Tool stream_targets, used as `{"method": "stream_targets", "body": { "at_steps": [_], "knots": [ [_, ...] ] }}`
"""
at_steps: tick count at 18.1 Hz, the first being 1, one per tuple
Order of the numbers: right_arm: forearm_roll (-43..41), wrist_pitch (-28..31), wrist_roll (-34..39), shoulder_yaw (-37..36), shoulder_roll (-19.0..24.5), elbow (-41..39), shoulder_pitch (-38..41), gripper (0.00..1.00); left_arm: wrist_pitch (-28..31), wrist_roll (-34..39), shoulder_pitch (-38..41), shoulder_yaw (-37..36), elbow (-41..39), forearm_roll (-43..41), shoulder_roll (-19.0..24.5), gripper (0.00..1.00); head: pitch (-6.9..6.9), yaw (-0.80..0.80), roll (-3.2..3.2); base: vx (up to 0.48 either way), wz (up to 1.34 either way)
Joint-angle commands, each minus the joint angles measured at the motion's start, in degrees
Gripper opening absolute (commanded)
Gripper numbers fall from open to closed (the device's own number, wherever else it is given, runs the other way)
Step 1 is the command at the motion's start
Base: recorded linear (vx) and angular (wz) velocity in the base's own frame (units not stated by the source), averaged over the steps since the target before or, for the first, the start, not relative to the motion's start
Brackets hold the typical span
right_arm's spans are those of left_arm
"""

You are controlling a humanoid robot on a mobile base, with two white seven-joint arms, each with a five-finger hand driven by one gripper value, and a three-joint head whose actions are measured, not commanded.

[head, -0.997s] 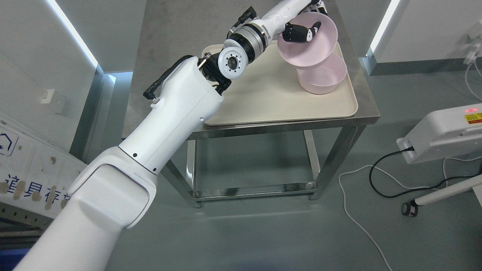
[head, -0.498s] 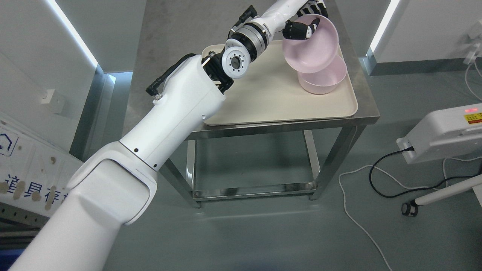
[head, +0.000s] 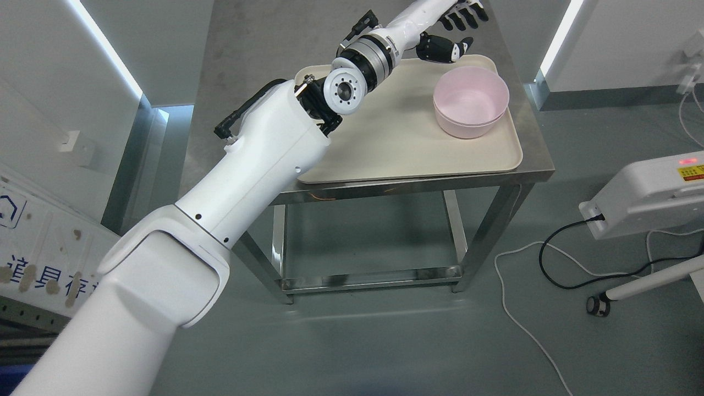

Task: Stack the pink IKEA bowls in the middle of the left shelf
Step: 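Lower the held bowl into the other pink bowl with the left hand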

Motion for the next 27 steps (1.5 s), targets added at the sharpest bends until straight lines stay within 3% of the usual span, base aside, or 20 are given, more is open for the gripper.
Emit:
{"method": "stream_targets", "body": {
  "at_steps": [1,3,5,11,22,24,27],
  "knots": [
    [0.0,0.0,0.0,0.0,-1.0,0.0,0.0,1.00,-3.3,-0.8,8.2,12.2,-9.6,1.9,0.9,0.65,0.00,0.00,0.00,0.000,0.00],
    [0.0,0.0,0.0,0.0,-1.0,0.0,0.0,1.00,-3.8,-5.7,9.6,12.3,-12.1,1.9,0.9,0.81,0.00,0.00,0.00,0.000,0.00],
    [0.0,0.0,-0.1,0.0,-1.0,0.0,0.0,1.00,-3.9,-10.2,10.1,9.2,-12.6,-0.1,0.9,0.82,0.00,0.00,0.00,0.000,0.00],
    [0.0,0.0,-0.1,0.0,-1.0,0.0,0.0,1.00,-3.0,-16.1,10.0,5.3,-11.7,-20.7,0.9,0.81,0.00,0.00,0.00,0.000,0.00],
    [0.0,0.0,0.0,0.0,-1.0,0.0,0.0,1.00,-3.1,-15.8,9.8,2.7,-5.0,-35.7,0.9,0.58,0.00,0.00,0.00,0.000,0.00],
    [0.0,0.0,0.0,0.0,-1.0,0.0,0.0,1.00,-4.0,-15.5,9.8,2.9,-4.7,-35.8,0.9,0.50,0.00,0.00,0.00,0.000,0.00],
    [0.0,0.0,0.0,0.0,-1.0,0.0,0.0,1.00,-7.8,-12.4,9.8,5.5,-4.6,-35.8,0.9,0.29,0.00,0.00,0.00,0.000,0.00]
  ]
}}
